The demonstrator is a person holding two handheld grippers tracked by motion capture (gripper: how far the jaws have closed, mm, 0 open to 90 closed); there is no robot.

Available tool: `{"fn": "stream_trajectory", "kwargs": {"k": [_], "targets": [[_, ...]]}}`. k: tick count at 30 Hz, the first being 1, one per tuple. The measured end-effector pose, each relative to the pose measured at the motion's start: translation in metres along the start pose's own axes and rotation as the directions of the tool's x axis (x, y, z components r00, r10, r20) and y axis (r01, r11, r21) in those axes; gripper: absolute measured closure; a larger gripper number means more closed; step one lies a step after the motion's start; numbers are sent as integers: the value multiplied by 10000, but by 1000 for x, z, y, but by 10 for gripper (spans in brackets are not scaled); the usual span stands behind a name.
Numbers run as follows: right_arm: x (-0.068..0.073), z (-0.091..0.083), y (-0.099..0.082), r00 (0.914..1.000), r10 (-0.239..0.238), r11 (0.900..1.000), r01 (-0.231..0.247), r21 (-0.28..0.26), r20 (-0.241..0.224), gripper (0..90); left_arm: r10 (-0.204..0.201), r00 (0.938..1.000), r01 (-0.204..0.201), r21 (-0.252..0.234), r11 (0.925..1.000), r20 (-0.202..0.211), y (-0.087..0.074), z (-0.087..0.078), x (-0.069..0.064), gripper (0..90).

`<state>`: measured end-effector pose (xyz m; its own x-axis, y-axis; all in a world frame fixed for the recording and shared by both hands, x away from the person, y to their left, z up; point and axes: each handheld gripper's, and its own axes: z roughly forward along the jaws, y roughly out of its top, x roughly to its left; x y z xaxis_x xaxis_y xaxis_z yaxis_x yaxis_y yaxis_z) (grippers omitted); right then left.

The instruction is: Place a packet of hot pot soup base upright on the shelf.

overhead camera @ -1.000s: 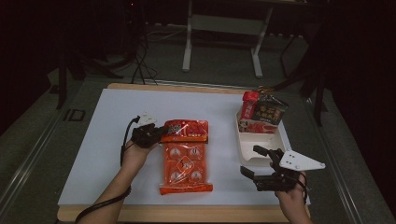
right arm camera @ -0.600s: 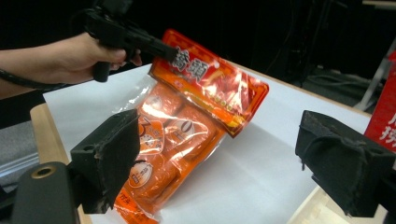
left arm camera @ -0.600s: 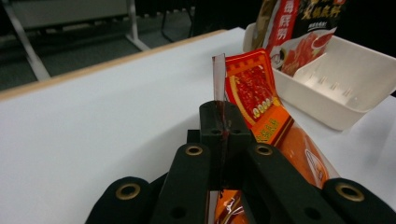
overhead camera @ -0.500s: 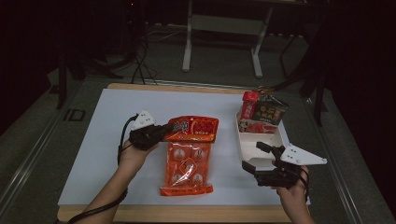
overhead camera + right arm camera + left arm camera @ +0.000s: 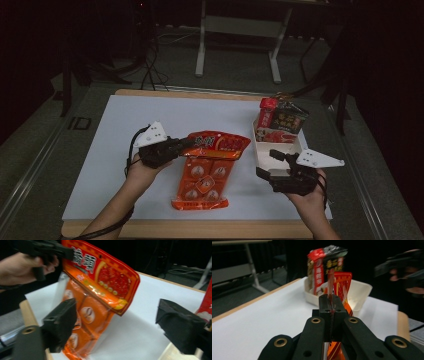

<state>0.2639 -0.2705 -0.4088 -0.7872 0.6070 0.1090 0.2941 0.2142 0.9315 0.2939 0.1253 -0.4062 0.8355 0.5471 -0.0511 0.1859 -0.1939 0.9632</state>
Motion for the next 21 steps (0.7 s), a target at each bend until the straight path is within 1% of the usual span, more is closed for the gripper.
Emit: {"fn": "stream_trajectory", "kwargs": {"k": [1, 2, 3, 4, 9, 10, 11, 12, 13, 15, 16, 17, 19, 20, 21], "targets": [[0, 2, 1, 10000, -88, 9999, 88, 90, -23, 194, 52, 10000, -51, -62, 10000, 75, 0, -1, -2, 900], [0, 4, 1, 9999, -98, 9998, 97, 155, 28, 195, 40, 9997, -37, -144, 9999, 222, 0, -2, -2, 900], [0, 6, 1, 10000, -73, 9999, 73, 144, 53, 196, 69, 9996, -64, -172, 9998, 281, 1, -3, -3, 900], [0, 8, 1, 10000, -82, 9998, 82, 197, -1, 195, -9, 9991, 18, -211, 9998, 432, 1, -4, -4, 900], [-2, 22, 3, 9997, -226, 9991, 228, 362, -58, 210, 256, 9966, -228, -364, 9991, 778, 2, -7, -9, 900], [-3, 26, 3, 9998, -134, 9991, 139, 403, -132, 210, 206, 9950, -165, -429, 9989, 980, 1, -8, -10, 900], [-4, 29, 3, 9995, -16, 9991, 28, 415, -301, 212, 273, 9951, -228, -478, 9986, 950, 1, -9, -11, 900], [-5, 33, 4, 9993, -50, 9989, 67, 460, -367, 218, 273, 9951, -228, -478, 9986, 950, 1, -9, -11, 900], [-5, 38, 5, 9993, -193, 9982, 211, 569, -320, 234, 448, 9925, -384, -579, 9976, 1134, 1, -10, -13, 900], [-6, 44, 6, 9983, -384, 9967, 414, 703, -431, 273, 447, 9913, -374, -600, 9975, 1241, 0, -12, -14, 900], [-6, 47, 6, 9980, -499, 9962, 524, 696, -380, 303, 479, 9914, -403, -635, 9972, 1218, 0, -13, -15, 900], [-8, 50, 6, 9970, -533, 9955, 575, 756, -563, 322, 375, 9905, -290, -653, 9974, 1325, -1, -14, -15, 900], [-8, 54, 6, 9956, -580, 9949, 638, 777, -742, 370, 339, 9911, -254, -677, 9974, 1285, -2, -15, -16, 900], [-8, 56, 6, 9932, -601, 9943, 684, 823, -995, 408, 347, 9912, -261, -687, 9973, 1276, -2, -15, -17, 900], [-8, 58, 6, 9912, -540, 9955, 630, 711, -1210, 437, 347, 9917, -263, -688, 9973, 1238, -2, -16, -17, 900]]}}
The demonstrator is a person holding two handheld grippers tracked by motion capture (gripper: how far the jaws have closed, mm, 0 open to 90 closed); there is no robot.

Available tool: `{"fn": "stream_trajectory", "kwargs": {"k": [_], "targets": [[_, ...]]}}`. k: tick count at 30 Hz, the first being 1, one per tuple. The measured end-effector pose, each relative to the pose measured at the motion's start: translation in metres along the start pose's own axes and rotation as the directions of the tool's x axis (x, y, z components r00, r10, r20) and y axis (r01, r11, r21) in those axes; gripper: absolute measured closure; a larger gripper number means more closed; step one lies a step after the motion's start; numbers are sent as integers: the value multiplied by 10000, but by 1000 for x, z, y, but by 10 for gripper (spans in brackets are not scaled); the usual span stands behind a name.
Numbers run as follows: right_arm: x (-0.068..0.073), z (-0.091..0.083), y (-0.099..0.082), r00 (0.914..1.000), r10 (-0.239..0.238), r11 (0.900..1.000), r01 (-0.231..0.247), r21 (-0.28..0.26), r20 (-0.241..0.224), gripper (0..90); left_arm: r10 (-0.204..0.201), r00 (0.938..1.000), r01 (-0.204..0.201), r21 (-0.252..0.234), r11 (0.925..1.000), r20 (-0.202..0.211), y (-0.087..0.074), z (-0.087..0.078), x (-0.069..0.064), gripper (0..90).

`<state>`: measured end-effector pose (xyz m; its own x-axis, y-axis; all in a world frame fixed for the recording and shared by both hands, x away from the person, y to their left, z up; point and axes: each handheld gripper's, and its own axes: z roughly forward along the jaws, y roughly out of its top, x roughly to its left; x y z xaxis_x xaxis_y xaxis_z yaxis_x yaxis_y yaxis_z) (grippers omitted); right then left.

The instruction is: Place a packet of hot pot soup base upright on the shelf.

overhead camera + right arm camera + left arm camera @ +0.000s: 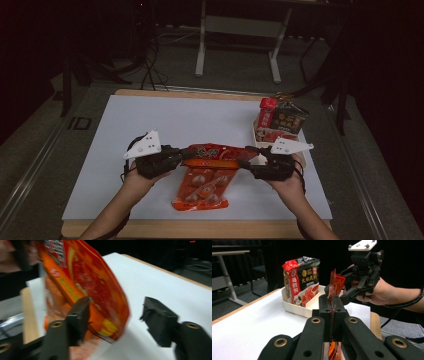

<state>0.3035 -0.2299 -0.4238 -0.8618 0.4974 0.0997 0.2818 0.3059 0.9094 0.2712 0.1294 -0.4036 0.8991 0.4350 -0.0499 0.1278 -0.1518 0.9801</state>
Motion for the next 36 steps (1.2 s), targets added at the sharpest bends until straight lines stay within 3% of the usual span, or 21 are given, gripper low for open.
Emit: {"fn": "stream_trajectory", "kwargs": {"k": [4, 5, 8, 11, 12, 16, 22, 25, 31, 36], "targets": [[2, 1, 2, 9975, -140, 9998, 130, -152, -688, 644, -84, 10000, 84, -14, 10000, 47, -1, -1, -1, 900], [3, 2, 3, 9963, -209, 9997, 200, -111, -838, 651, -55, 10000, 55, -27, 10000, 23, -1, -1, -1, 900], [6, 3, 3, 9963, -276, 9996, 279, 32, -814, 791, -174, 9998, 174, -114, 9998, 8, -4, -4, 0, 900], [6, 4, 3, 9959, -258, 9997, 261, 23, -864, 817, -223, 9997, 222, -82, 9997, -55, -4, -5, 0, 900], [7, 4, 5, 9948, -191, 9997, 204, 125, -1003, 900, -213, 9998, 213, -54, 9998, -64, -3, -6, -1, 900], [11, -3, 14, 9899, -254, 9995, 276, 144, -1396, 900, -251, 9997, 250, -281, 9993, -10, 2, -11, -2, 900], [22, -22, 36, 9830, -871, 9962, 845, -228, -1617, 900, -162, 9999, 163, -912, 9957, 21, 15, -17, -3, 900], [24, -29, 47, 9827, -1105, 9937, 1062, -370, -1485, 900, -106, 9999, 102, -1035, 9946, -31, 20, -16, -3, 900], [23, -41, 66, 9857, -1126, 9924, 1051, -645, -1253, 900, -60, 9998, 36, -1423, 9898, -165, 24, -14, -5, 897], [22, -47, 81, 9887, -1153, 9914, 1086, -727, -957, 900, -169, 9997, 140, -1610, 9869, -168, 29, -13, -7, 808]]}}
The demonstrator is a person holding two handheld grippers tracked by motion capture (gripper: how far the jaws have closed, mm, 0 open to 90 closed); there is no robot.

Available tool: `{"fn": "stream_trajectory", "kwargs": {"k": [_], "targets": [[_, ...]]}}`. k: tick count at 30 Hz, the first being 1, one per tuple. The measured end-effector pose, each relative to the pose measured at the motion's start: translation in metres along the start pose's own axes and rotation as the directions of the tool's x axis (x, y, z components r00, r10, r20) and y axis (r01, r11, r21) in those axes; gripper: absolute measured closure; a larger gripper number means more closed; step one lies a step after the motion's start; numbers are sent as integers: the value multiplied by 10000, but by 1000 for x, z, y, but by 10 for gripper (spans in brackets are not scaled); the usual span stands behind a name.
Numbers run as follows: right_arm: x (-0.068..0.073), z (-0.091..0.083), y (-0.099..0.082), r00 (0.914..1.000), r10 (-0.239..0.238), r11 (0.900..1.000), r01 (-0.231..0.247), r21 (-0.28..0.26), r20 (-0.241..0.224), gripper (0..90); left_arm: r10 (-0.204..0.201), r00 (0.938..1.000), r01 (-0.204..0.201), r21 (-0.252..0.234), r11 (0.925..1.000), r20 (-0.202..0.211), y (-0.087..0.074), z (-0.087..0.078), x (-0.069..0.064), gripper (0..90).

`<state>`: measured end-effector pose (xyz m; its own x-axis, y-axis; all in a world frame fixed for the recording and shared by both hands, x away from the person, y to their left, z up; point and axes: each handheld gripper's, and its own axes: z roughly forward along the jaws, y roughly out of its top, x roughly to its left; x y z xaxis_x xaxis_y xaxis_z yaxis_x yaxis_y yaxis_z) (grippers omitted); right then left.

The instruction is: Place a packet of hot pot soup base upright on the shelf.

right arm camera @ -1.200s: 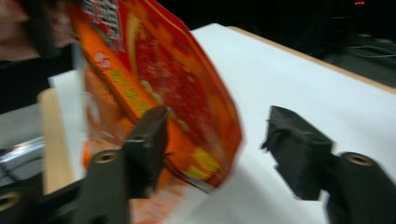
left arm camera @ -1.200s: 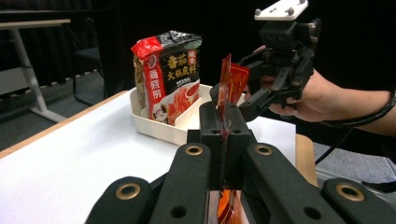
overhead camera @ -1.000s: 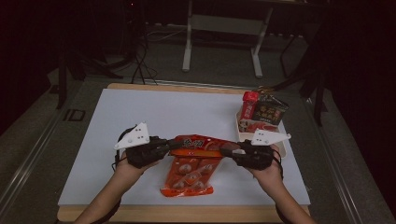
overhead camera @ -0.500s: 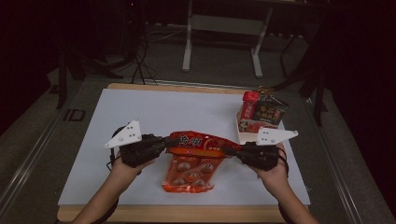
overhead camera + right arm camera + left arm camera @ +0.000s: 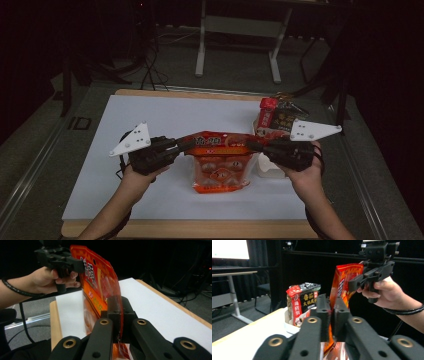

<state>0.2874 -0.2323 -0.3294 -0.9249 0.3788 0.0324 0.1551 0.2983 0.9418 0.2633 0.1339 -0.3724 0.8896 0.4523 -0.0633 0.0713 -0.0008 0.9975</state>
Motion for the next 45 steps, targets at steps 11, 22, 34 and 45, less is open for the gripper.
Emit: {"fn": "stream_trajectory", "kwargs": {"k": [11, 22, 34, 45], "targets": [[-10, -15, 20, 9985, 377, 9983, -359, -452, 406, 900, 126, 9955, -104, 240, 9997, -937, -2, -7, -8, 253], [-25, -48, 46, 9917, 207, 9939, -66, -1105, 1269, 900, -53, 9949, 127, 732, 9972, -1003, -30, -13, -12, 39], [-49, -99, 43, 9691, 266, 9937, 10, -1120, 2453, 900, -333, 9939, 461, 1220, 9915, -1054, -82, -24, -14, 40], [-72, -112, 21, 9503, 596, 9965, -386, -744, 3054, 900, -727, 9885, 897, 1275, 9878, -1325, -100, -37, -12, 40]]}}
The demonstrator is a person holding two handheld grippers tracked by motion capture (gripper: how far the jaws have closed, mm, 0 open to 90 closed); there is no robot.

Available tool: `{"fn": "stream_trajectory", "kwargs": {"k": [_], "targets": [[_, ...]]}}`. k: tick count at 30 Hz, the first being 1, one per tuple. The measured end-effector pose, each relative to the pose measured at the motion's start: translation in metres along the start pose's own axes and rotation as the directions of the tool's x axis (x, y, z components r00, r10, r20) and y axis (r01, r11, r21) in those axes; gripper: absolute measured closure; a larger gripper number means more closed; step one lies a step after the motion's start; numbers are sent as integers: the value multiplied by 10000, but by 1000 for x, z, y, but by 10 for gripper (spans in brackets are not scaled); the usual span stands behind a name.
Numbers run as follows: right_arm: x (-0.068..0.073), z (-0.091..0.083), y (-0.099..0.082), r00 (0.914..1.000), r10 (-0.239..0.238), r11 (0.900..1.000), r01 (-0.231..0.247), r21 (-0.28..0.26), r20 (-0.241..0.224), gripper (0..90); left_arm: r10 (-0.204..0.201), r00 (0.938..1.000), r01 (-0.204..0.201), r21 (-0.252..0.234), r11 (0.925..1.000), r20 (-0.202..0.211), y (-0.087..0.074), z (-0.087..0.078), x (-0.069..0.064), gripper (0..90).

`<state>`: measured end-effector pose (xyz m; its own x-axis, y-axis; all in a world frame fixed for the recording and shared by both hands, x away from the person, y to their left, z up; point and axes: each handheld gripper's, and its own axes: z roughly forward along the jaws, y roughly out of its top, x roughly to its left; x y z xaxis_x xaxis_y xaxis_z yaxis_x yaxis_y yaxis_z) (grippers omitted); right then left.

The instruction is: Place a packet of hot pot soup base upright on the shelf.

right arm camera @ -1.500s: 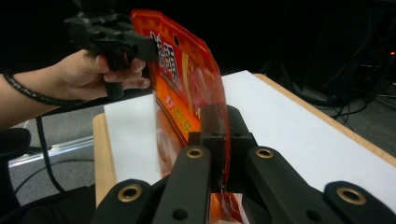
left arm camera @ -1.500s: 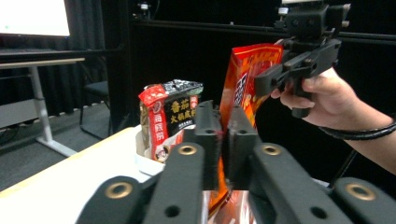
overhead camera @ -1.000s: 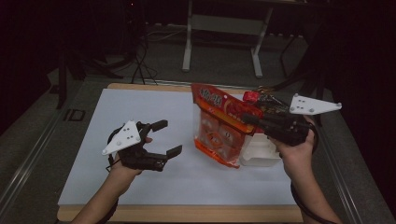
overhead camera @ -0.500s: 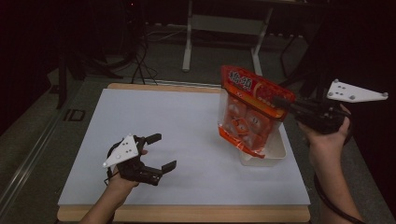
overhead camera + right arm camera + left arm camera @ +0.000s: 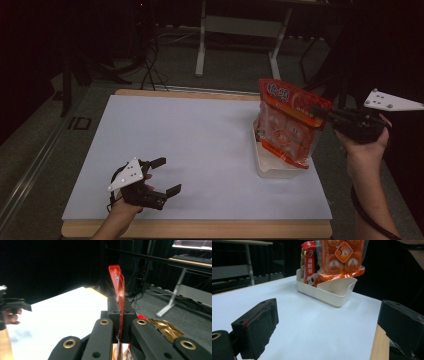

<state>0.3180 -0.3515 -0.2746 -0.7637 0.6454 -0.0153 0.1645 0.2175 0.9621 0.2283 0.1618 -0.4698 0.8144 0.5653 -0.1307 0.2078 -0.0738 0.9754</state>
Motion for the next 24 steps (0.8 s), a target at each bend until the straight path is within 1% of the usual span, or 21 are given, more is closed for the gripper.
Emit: {"fn": "stream_trajectory", "kwargs": {"k": [1, 3, 4, 7, 9, 11, 12, 14, 16, 19, 21, 24], "targets": [[-2, 0, -2, 9999, 20, 10000, -21, 32, 107, 900, -27, 10000, 27, 21, 10000, -52, -1, -1, 0, 40], [-4, 1, -4, 10000, 66, 10000, -66, 18, 46, 900, -53, 10000, 53, -25, 10000, -45, -4, -2, 1, 40], [-7, 4, -8, 9999, 128, 9999, -128, 61, 86, 900, -99, 9999, 99, 1, 10000, -61, -8, -2, 1, 40], [-10, 9, -13, 9998, 176, 9996, -178, 224, 83, 900, -260, 9997, 260, 40, 9997, -43, -13, -1, 2, 40], [-12, 12, -16, 9997, 187, 9993, -193, 331, 162, 900, -351, 9994, 351, 92, 9993, -68, -17, -1, 3, 40], [-14, 15, -18, 9996, 273, 9991, -276, 334, 102, 900, -422, 9991, 422, 92, 9991, -44, -19, -1, 3, 40], [-14, 16, -19, 9996, 283, 9990, -286, 349, 97, 900, -360, 9993, 361, 158, 9992, -82, -20, 0, 3, 40], [-16, 17, -20, 9993, 374, 9989, -374, 283, 27, 900, -382, 9993, 382, 103, 9992, -49, -21, 0, 3, 40], [-17, 18, -20, 9995, 302, 9991, -302, 292, -13, 900, -273, 9996, 275, 154, 9995, -95, -20, 1, 2, 40], [-19, 21, -21, 9995, 324, 9989, -324, 336, -17, 900, -225, 9997, 227, 176, 9996, -102, -21, 2, 2, 40], [-19, 23, -21, 9993, 347, 9987, -342, 390, -102, 900, -242, 9997, 243, 156, 9996, -78, -21, 2, 2, 40], [-20, 27, -21, 9997, 232, 9985, -226, 492, -110, 900, -291, 9996, 292, 119, 9995, -67, -21, 2, 2, 40]]}}
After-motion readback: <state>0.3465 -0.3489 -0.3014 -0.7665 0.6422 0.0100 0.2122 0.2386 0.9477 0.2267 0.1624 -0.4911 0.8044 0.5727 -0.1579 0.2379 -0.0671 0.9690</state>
